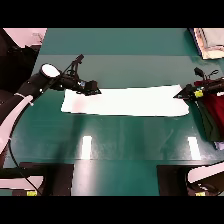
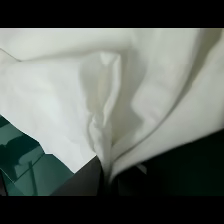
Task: Fold the shirts.
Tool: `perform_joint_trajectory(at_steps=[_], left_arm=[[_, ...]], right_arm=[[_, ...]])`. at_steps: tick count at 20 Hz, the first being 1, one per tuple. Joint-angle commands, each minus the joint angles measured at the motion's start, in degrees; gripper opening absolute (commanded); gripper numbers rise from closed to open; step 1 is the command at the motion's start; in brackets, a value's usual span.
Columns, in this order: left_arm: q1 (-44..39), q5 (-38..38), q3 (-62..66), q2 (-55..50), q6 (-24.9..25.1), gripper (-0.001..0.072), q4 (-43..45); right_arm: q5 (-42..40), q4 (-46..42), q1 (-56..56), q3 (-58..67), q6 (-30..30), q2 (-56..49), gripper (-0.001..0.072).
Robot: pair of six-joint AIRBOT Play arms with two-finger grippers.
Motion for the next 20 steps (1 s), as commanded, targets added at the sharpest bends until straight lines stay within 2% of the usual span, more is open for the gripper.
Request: perform_joint_trajectory(at_steps=[1, 6, 10, 12, 20], left_arm=[[-3.72, 4.66, 3.08, -3.96, -0.42, 0.0023, 0.76], [-10.51, 4.17, 15.34, -16.09, -1.84, 0.0023, 0.76], [-13.29, 4.20, 23.02, -24.02, -3.58, 0.0023, 0.79], [-13.35, 4.22, 25.00, -26.62, -5.07, 0.0023, 0.55], [-13.33, 3.45, 25.59, -28.17, -4.90, 0.0023, 2.58]], right_arm=[[-0.04, 0.11, 1.27, 0.57, 3.15, 4.98, 0.0015], [3.48, 0.13, 8.20, 9.35, 10.27, 12.31, 0.0013], [4.39, 0.13, 17.51, 19.50, 16.02, 13.92, 0.0013], [3.93, 0.11, 22.10, 23.21, 16.74, 13.90, 0.0013], [-0.11, 0.09, 34.12, 29.42, 17.73, 12.46, 0.0013]])
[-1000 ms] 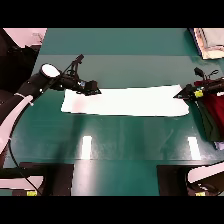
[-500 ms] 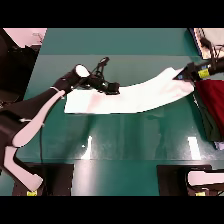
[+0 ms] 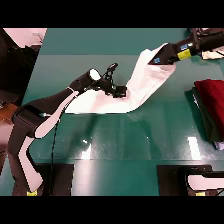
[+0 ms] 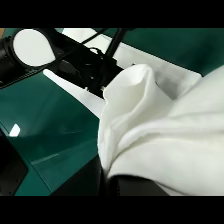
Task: Fold the shirts.
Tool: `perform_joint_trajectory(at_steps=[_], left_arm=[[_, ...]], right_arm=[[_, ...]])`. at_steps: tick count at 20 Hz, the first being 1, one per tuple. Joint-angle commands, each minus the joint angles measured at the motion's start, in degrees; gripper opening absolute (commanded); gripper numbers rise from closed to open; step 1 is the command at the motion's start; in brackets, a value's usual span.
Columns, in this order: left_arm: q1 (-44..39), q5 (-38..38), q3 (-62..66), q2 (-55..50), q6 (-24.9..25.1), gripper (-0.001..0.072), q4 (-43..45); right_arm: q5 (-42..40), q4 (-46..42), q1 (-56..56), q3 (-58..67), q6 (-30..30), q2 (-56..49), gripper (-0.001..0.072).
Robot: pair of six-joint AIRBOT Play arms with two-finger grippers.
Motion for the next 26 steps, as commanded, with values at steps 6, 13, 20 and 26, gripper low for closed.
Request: perform_joint_trajectory(at_steps=[6, 13, 20, 26], left_arm=[[1.88, -7.48, 1.33, -0.13, -0.11, 0.0023, 4.94], [8.68, -13.86, 2.97, 6.93, -0.07, 0.0023, 10.99], [23.04, -20.37, 2.99, 21.14, 0.37, 0.0024, 22.43], [32.79, -22.97, 3.21, 29.20, 0.31, 0.0024, 22.43]], right_arm=[[-1.14, -0.04, 7.54, 8.24, 0.48, -5.49, 0.0013], [-5.51, 0.00, 8.37, 5.14, 0.26, -5.99, 0.0013], [-16.50, 0.11, 17.59, 2.86, -2.12, -8.76, 0.0015], [-46.21, 6.36, 35.19, 3.26, -12.37, -21.51, 0.0400]])
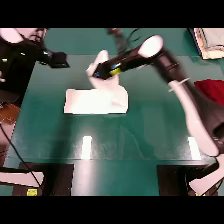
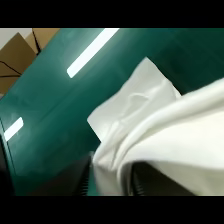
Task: Fold the shirts.
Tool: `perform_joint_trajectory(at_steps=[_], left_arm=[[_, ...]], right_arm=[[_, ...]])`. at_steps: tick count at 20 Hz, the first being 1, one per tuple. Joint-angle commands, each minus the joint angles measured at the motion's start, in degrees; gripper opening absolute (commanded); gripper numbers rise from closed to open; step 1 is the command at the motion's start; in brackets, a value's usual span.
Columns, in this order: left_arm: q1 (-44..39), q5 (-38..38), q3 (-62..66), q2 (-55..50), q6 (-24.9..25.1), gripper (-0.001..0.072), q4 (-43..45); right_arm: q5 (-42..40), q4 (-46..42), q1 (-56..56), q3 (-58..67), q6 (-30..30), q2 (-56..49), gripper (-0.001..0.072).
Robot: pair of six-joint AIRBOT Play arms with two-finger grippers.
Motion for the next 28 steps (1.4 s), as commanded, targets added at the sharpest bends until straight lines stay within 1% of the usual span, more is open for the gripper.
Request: perform_joint_trajectory(at_steps=[1, 2, 3, 4, 6, 7, 10, 11, 12, 13, 14, 15, 16, 18, 21, 23, 24, 26, 27, 28], left_arm=[[4.96, -1.62, 0.11, 4.35, 0.02, 0.0024, 0.92], [5.53, -1.68, 0.11, 5.16, 0.02, 0.0024, 0.92], [5.99, -1.95, 0.11, 5.79, 0.04, 0.0024, 0.92], [5.99, -2.34, 0.11, 6.47, 0.09, 0.0024, 1.29], [5.99, -3.43, 0.11, 7.45, 0.09, 0.0024, 1.75], [5.97, -4.42, 0.11, 7.61, 0.09, 0.0024, 1.70], [5.97, -9.27, -1.42, 7.58, 0.07, 0.0024, 1.27], [5.97, -10.27, -2.82, 7.58, 0.02, 0.0024, 0.68], [5.97, -10.51, -5.03, 7.58, -0.17, 0.0027, -0.09], [5.90, -10.05, -7.37, 7.58, -0.17, 0.0194, -0.26], [5.79, -9.09, -10.14, 7.58, -0.22, 0.0546, -0.13], [5.79, -7.50, -13.60, 7.58, -0.37, 0.0680, -0.17], [5.79, -5.09, -17.07, 7.58, -0.33, 0.0618, -0.17], [5.79, 0.90, -24.63, 7.48, 0.55, 0.0622, -2.10], [5.79, 7.28, -34.86, 7.48, 7.67, 0.0622, -8.04], [5.79, 10.99, -39.17, 7.48, 11.93, 0.0622, -11.19], [5.79, 12.39, -40.54, 7.48, 13.97, 0.0621, -12.94], [5.79, 12.59, -41.18, 6.88, 18.18, 0.0621, -16.68], [5.79, 12.55, -41.18, 6.64, 19.45, 0.0620, -17.97], [5.79, 12.68, -41.18, 6.64, 19.63, 0.0607, -18.40]], right_arm=[[-19.34, 4.90, 9.55, 1.95, -4.72, -8.00, 0.0411], [-19.74, 5.05, 10.86, 4.96, -4.72, -10.29, 0.0413], [-18.32, 5.01, 11.17, 7.67, -4.72, -11.47, 0.0435], [-16.65, 4.59, 10.91, 8.39, -4.72, -11.10, 0.0485], [-12.92, 2.71, 8.07, 5.03, -4.70, -7.19, 0.0485], [-9.09, 1.09, 5.60, 2.25, -4.63, -4.48, 0.0486], [6.49, -2.86, -3.15, -5.46, -4.39, 2.05, 0.0485], [10.40, -2.71, -6.45, -8.63, -4.33, 3.91, 0.0484], [12.50, -2.75, -9.22, -11.78, -3.76, 5.57, 0.0483], [13.31, -2.71, -12.02, -15.26, -3.45, 7.30, 0.0484], [13.20, -2.67, -14.23, -18.49, -3.32, 8.87, 0.0484], [12.79, -2.62, -16.33, -21.66, -3.21, 10.56, 0.0483], [12.33, -2.64, -17.94, -24.20, -2.69, 11.85, 0.0483], [11.15, -2.64, -20.02, -28.81, -2.47, 14.36, 0.0481], [7.21, -2.67, -20.90, -35.17, -2.45, 18.21, 0.0481], [4.83, -2.62, -20.96, -37.83, -2.45, 19.85, 0.0481], [3.80, -2.62, -20.96, -38.99, -2.45, 20.55, 0.0480], [3.10, -2.64, -20.96, -40.00, -2.40, 21.14, 0.0480], [3.13, -2.64, -20.96, -40.00, -2.27, 21.14, 0.0479], [3.13, -2.58, -20.96, -40.00, -2.21, 21.14, 0.0480]])
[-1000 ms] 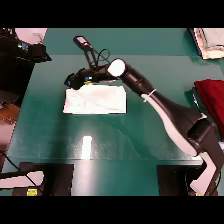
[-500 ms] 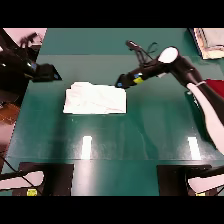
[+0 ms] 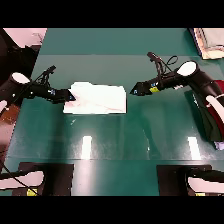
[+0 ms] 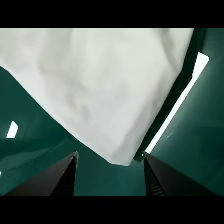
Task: Fold the shirts.
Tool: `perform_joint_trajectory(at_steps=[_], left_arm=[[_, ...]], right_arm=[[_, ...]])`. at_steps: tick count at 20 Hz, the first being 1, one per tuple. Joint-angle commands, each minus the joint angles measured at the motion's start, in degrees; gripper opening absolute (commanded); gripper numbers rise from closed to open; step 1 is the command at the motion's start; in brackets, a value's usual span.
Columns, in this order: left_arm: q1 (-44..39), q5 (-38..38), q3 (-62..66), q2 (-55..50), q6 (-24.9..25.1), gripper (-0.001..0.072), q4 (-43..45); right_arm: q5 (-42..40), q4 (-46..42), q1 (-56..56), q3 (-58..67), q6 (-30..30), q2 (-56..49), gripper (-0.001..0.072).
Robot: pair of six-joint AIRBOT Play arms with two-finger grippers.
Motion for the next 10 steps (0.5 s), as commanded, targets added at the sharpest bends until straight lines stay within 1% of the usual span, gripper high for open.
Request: perform_joint_trajectory(at_steps=[1, 2, 3, 5, 7, 8, 10], left_arm=[[0.00, 1.97, -1.86, -0.33, 4.94, 0.0413, -4.70], [0.02, 1.75, -1.73, -0.31, 4.96, 0.0183, -4.63], [0.02, 1.05, -1.29, -0.26, 5.16, 0.0029, -4.26], [0.02, -4.04, 1.53, 0.28, 7.30, 0.0022, 0.07], [0.00, -12.39, 5.81, 2.27, 9.57, 0.0021, 9.68], [0.00, -16.35, 6.86, 3.89, 11.61, 0.0022, 14.23], [0.02, -21.14, 6.05, 7.08, 15.37, 0.0022, 19.93]], right_arm=[[-1.20, 0.07, -0.20, -1.51, 0.74, 0.92, 0.0480], [-1.18, 0.07, -0.20, -1.51, 1.27, 0.92, 0.0479], [-1.01, 0.04, -0.22, -1.51, 1.44, 0.92, 0.0479], [0.28, 0.00, -0.61, -1.51, 1.44, 1.22, 0.0477], [2.12, -0.07, -1.92, -1.51, 1.44, 1.77, 0.0477], [2.82, -0.07, -2.71, -1.51, 1.46, 2.10, 0.0477], [3.21, -0.04, -4.22, -1.51, 1.60, 2.62, 0.0476]])
